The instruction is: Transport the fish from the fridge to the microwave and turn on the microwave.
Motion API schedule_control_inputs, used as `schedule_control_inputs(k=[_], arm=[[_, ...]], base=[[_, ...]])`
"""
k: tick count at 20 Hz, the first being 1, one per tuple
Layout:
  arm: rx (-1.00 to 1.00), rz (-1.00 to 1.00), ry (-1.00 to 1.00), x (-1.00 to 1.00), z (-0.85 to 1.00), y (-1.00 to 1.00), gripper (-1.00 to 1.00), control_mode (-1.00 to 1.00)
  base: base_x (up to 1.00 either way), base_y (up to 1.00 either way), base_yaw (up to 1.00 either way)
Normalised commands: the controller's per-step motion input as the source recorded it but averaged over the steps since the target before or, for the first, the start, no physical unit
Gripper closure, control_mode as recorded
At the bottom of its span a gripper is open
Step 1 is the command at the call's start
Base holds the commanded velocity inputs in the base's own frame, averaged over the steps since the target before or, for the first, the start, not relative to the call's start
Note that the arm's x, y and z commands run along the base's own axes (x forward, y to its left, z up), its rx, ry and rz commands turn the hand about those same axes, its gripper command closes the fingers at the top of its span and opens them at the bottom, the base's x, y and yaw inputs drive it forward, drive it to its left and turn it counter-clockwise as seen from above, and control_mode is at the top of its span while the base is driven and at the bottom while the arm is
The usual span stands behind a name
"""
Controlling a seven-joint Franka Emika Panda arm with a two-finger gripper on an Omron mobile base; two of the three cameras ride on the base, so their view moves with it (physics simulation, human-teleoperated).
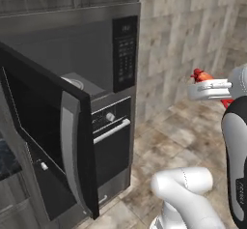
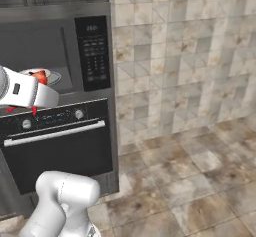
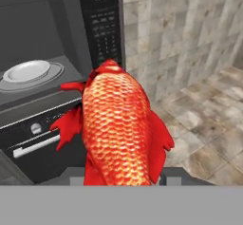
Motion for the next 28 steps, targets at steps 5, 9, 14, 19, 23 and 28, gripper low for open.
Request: schedule_control_inputs(k=[5, 9, 14, 19, 23, 28], arm=[[0.00, 0.00, 0.00, 0.00, 0.00, 0.00, 1.00, 1.00], [0.00, 0.00, 0.00, 0.00, 0.00, 0.00, 1.00, 1.00], [0.00, 0.00, 0.00, 0.00, 0.00, 0.00, 1.00, 1.00], [0.00, 0.00, 0.00, 0.00, 0.00, 0.00, 1.00, 1.00], [0.00, 0.00, 0.00, 0.00, 0.00, 0.00, 1.00, 1.00], [0.00, 0.00, 0.00, 0.00, 0.00, 0.00, 1.00, 1.00]], base=[[0.21, 0.00, 0.39], [0.26, 0.00, 0.39], [0.34, 0.00, 0.34], [0.39, 0.00, 0.30], [0.40, 0.00, 0.30], [0.32, 0.00, 0.26]])
